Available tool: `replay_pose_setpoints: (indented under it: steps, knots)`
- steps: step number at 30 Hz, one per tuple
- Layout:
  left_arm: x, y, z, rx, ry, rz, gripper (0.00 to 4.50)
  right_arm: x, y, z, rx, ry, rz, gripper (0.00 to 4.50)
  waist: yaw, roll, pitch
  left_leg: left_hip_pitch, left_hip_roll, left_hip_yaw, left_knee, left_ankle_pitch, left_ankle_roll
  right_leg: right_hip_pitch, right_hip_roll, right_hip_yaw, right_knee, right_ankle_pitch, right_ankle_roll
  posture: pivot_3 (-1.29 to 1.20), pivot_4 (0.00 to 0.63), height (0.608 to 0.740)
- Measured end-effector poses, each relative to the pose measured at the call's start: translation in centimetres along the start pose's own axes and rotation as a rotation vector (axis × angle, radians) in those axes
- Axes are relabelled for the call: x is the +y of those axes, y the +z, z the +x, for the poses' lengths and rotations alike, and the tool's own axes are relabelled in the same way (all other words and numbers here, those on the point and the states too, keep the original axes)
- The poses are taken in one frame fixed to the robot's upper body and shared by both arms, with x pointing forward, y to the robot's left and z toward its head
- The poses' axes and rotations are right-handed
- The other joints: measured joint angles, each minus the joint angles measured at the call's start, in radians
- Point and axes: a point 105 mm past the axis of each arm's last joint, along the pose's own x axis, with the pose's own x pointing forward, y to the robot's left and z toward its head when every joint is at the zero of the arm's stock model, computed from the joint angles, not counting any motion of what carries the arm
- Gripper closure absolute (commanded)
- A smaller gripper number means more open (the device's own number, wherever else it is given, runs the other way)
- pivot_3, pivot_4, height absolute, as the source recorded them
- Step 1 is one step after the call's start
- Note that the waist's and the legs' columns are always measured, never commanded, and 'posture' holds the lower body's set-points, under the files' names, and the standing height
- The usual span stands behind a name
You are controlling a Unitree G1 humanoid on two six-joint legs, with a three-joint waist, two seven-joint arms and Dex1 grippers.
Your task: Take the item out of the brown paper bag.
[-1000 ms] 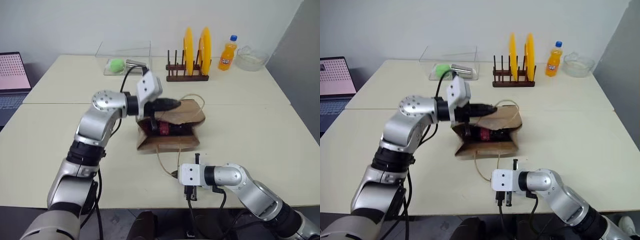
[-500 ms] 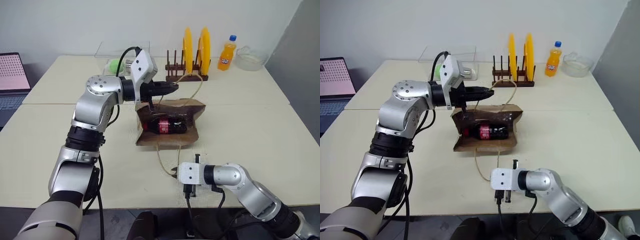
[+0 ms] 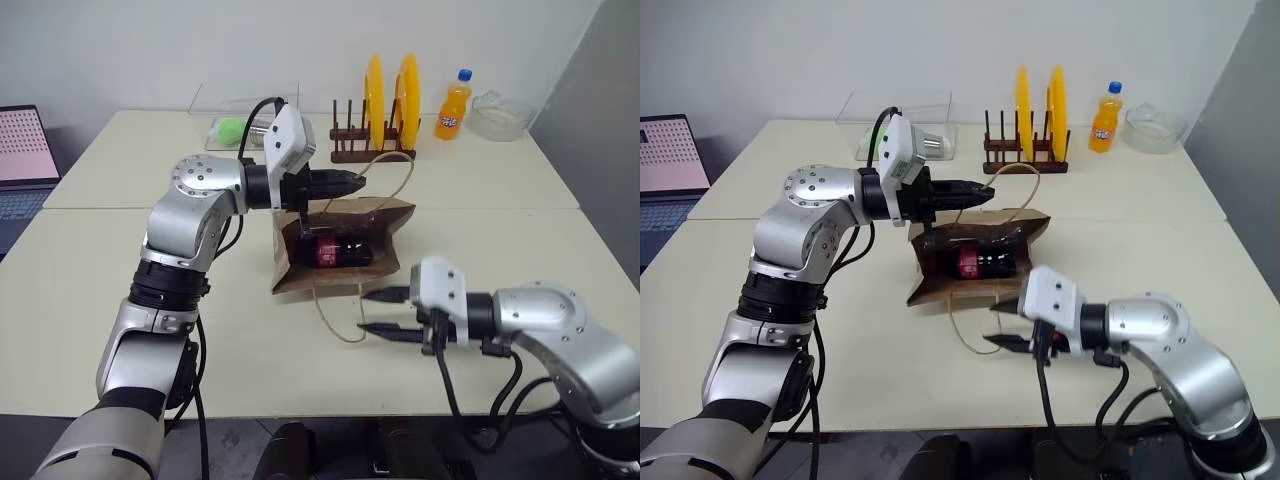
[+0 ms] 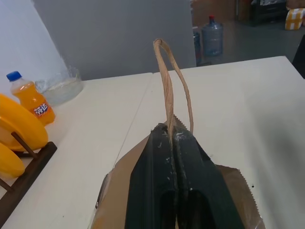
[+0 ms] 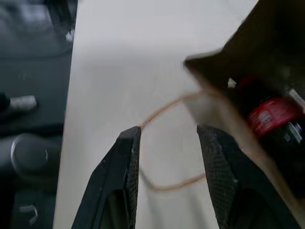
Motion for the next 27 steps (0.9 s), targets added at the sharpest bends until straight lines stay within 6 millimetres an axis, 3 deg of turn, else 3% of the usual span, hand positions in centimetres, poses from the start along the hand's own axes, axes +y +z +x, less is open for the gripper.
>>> replay_pose_setpoints:
  steps: [2, 10, 16, 19, 24, 27]
  knots:
    - [-0.1, -0.2, 0.0, 0.001, -0.003, -0.007, 4.50, -0.9, 0.9, 0.6, -0.013, -0.027, -0.018, 2.57, 0.000, 0.000, 0.000, -0.001, 0.000, 0.000, 0.000, 0.000, 0.000, -0.001, 0.000, 0.000, 0.000, 0.000, 0.000, 0.00, 0.150, 0.740]
    - [0.0, -0.2, -0.2, -0.002, -0.012, 0.003, 4.50, -7.1, -0.1, 5.8, 0.235, -0.218, -0.213, 2.57, -0.005, 0.000, 0.000, -0.002, 0.000, 0.002, 0.000, 0.000, 0.000, -0.004, 0.000, 0.002, 0.002, 0.003, -0.005, 0.00, 0.150, 0.740]
    - [0.2, 0.0, -0.2, -0.009, -0.009, 0.012, 4.50, -8.2, -1.5, 8.7, 0.359, -0.198, -0.351, 2.57, -0.008, 0.000, 0.000, -0.004, -0.001, 0.002, 0.000, 0.000, 0.000, -0.005, -0.001, 0.002, 0.002, 0.003, -0.005, 0.00, 0.150, 0.740]
    - [0.3, 0.1, -0.3, -0.015, -0.002, 0.019, 4.50, -8.7, -2.2, 9.0, 0.402, -0.193, -0.421, 1.95, -0.007, 0.000, 0.000, -0.004, -0.001, 0.002, 0.000, 0.000, 0.000, -0.005, -0.001, 0.001, 0.002, 0.003, -0.005, 0.00, 0.150, 0.740]
    - [0.4, 0.1, -0.3, -0.018, 0.006, 0.015, 4.50, -8.7, -2.7, 9.0, 0.439, -0.175, -0.502, 0.18, -0.012, 0.000, 0.000, -0.004, -0.001, 0.002, 0.000, 0.000, 0.000, -0.005, -0.001, 0.001, 0.002, 0.003, -0.005, 0.00, 0.150, 0.740]
    - [0.7, 0.3, -0.4, -0.022, 0.018, 0.014, 4.50, -9.0, -2.6, 8.9, 0.452, -0.186, -0.547, 0.02, -0.015, 0.000, 0.000, -0.004, -0.001, 0.002, 0.000, 0.000, 0.000, -0.005, -0.001, 0.001, 0.002, 0.003, -0.005, 0.00, 0.150, 0.740]
